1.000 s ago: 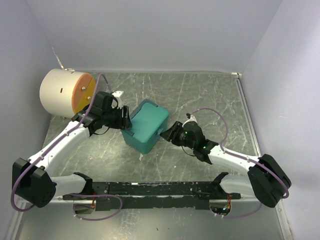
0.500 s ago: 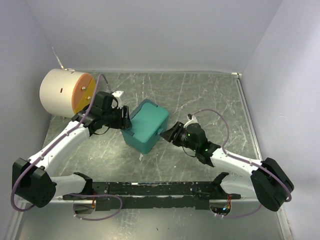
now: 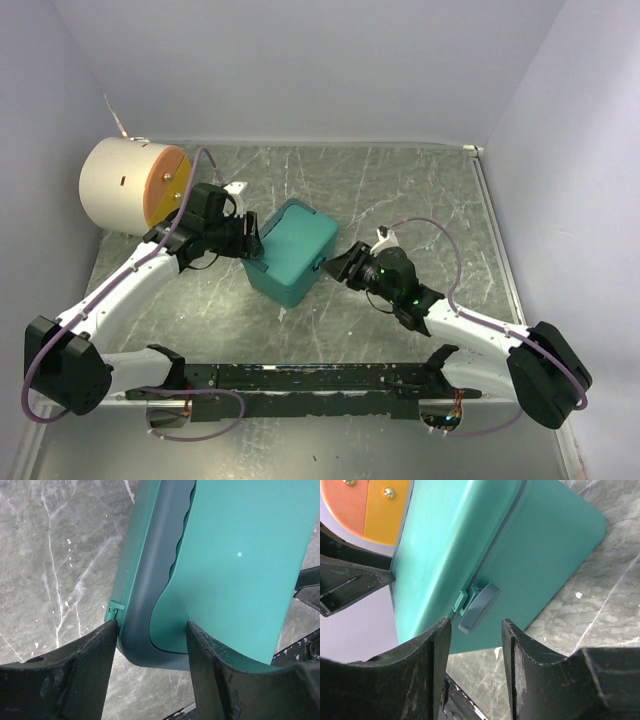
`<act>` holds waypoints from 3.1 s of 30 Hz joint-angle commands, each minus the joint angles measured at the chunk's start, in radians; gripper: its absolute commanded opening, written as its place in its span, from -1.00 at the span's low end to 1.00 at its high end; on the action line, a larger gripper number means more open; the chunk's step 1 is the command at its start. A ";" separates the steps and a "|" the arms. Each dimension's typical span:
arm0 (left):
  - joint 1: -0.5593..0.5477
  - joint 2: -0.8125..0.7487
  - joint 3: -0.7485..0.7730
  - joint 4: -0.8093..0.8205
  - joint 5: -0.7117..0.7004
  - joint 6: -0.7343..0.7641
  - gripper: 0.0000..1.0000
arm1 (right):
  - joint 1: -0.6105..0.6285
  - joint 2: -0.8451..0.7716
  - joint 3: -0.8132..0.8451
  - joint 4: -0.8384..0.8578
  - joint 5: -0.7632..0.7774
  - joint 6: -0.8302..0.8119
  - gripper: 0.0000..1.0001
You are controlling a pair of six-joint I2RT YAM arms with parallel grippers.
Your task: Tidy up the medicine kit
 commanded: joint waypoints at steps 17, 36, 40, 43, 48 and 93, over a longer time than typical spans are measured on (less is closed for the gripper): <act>-0.005 0.007 -0.032 -0.006 0.059 -0.005 0.31 | 0.003 0.050 0.073 -0.078 0.027 0.154 -0.72; -0.005 0.006 -0.035 -0.009 0.069 0.000 0.31 | 0.003 0.007 0.095 0.026 -0.034 0.156 -0.37; -0.005 0.007 -0.036 -0.009 0.069 0.002 0.31 | 0.002 -0.009 0.088 0.043 -0.035 0.158 -0.18; -0.005 0.007 -0.033 -0.011 0.069 0.002 0.31 | 0.003 -0.004 0.092 0.036 -0.036 0.147 -0.12; -0.005 0.008 -0.034 -0.009 0.070 0.002 0.31 | 0.003 0.020 0.098 0.033 -0.045 0.140 -0.08; -0.003 0.058 -0.068 0.027 0.216 -0.031 0.23 | -0.004 0.093 0.033 0.141 0.012 0.134 0.86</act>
